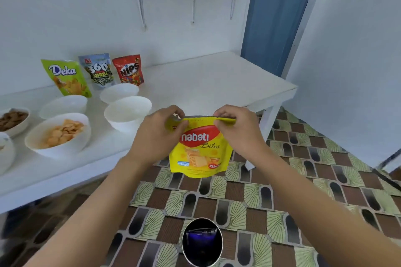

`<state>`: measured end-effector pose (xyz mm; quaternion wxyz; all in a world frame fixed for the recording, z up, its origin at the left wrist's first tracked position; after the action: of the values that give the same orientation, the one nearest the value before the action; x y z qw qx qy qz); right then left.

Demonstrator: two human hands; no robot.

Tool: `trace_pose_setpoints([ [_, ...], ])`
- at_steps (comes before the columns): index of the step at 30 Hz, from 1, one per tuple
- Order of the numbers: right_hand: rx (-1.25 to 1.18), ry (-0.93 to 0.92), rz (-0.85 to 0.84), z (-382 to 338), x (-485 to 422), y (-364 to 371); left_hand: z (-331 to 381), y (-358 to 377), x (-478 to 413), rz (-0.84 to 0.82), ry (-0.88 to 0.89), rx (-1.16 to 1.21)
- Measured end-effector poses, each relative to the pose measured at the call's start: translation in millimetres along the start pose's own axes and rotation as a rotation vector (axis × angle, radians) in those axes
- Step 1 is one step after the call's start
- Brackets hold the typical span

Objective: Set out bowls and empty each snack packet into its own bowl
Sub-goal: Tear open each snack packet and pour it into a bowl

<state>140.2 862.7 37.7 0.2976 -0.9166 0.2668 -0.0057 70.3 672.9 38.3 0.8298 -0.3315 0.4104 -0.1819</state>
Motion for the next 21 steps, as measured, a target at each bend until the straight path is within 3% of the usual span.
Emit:
trace_pose_setpoints([
  [8, 0.031, 0.037, -0.104, 74.5, 31.6, 30.2, -10.7, 63.6, 64.4, -0.114, -0.056, 0.001],
  [21, 0.131, 0.162, -0.236, 280.6, 69.3, 174.8, -131.2, 244.1, 210.1, -0.283, -0.174, 0.040],
])
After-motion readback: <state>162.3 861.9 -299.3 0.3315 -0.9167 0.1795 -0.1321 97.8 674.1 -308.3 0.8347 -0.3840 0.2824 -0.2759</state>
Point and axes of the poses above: each hand's wrist, its own x-axis away from the middle knuckle, its own y-axis out of the palm, z = x × y, the point moved 8 cm from there along -x, towards the middle knuckle, and after that the axes turned 15 degrees about y, right-handed, at the moved point
